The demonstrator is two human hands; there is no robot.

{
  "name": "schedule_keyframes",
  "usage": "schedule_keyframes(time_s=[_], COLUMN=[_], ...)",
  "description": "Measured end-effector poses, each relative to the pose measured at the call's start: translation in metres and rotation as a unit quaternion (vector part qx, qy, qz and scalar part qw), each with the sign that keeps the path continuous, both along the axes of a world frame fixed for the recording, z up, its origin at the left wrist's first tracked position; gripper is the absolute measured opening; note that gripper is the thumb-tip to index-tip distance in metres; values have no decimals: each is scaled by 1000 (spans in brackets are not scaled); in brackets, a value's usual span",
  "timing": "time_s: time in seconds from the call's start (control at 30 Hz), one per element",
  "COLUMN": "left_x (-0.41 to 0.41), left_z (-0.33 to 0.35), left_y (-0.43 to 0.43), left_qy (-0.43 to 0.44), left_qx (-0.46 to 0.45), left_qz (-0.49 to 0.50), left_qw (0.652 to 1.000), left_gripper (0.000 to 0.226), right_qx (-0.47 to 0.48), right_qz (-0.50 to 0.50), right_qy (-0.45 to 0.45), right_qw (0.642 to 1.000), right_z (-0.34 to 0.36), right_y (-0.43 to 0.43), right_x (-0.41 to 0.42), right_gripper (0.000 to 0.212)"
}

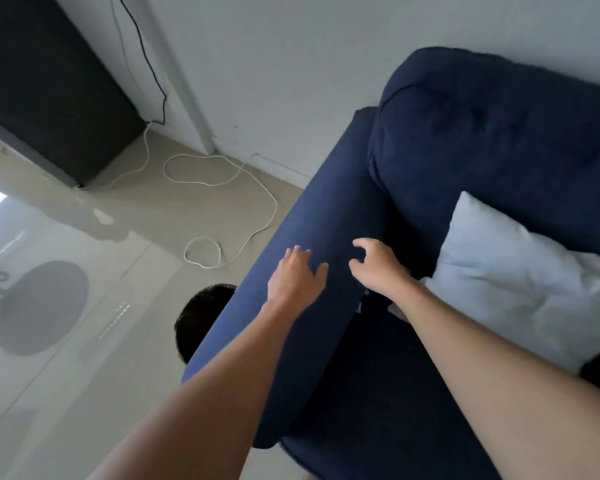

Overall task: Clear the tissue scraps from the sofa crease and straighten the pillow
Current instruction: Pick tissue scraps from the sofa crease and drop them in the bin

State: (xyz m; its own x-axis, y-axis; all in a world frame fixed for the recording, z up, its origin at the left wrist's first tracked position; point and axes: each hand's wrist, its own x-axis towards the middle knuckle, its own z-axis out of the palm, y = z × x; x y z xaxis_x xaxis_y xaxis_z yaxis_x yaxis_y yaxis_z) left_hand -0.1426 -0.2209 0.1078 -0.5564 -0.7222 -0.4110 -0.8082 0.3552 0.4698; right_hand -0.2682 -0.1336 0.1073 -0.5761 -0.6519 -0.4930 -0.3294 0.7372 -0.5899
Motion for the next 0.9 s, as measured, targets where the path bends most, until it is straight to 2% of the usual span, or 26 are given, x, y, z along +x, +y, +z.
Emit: schedule_keyframes(time_s=[0.17,0.33,0.67,0.9], left_x=[-33,-50,-57,-62], left_z=[-14,-38,-152,-225], left_y=[57,98,120,118], left_qy=[-6,-25,-83,-66], left_qx=[36,106,215,250], left_qz=[-76,-95,-45,20], left_qw=[996,989,972,966], left_gripper=[57,53,64,66], right_qx=[14,26,32,26], right_qz=[-58,-81,-70,9], right_qy=[-9,-39,-109,-50], right_qw=[998,996,991,998], right_z=[-16,-52,-153,-209], right_y=[72,112,111,86], right_x=[-33,-45,-43,-52], right_gripper=[50,51,50,44])
